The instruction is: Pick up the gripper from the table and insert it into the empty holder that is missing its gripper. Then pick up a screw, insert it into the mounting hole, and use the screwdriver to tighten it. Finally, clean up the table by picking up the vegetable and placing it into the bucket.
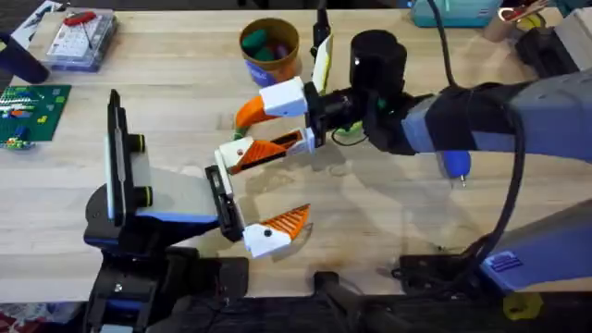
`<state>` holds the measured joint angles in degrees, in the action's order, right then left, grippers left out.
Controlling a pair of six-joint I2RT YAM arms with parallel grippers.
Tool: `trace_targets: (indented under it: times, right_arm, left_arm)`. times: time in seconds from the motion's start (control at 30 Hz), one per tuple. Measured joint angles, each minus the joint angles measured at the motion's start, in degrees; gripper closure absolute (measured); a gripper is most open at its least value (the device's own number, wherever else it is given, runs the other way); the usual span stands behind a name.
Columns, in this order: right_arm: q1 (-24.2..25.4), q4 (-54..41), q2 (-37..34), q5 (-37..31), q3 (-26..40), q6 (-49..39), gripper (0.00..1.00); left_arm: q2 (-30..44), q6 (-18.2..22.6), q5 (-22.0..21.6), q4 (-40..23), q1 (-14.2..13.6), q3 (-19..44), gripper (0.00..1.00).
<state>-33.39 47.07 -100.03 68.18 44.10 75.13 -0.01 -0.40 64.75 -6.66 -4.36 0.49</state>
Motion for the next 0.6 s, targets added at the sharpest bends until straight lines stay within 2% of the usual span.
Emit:
trace_targets:
  times: [0.33, 0.6]
  right_arm:
    - [3.8, 0.0, 0.0, 0.7, 0.0, -1.0, 0.008]
    - [10.5, 0.1, 0.0, 1.8, 0.0, -3.4, 0.007]
  left_arm:
    - [0.0, 0.0, 0.0, 0.0, 0.0, 0.0, 0.015]
    - [0.0, 0.0, 0.0, 0.0, 0.0, 0.0, 0.014]
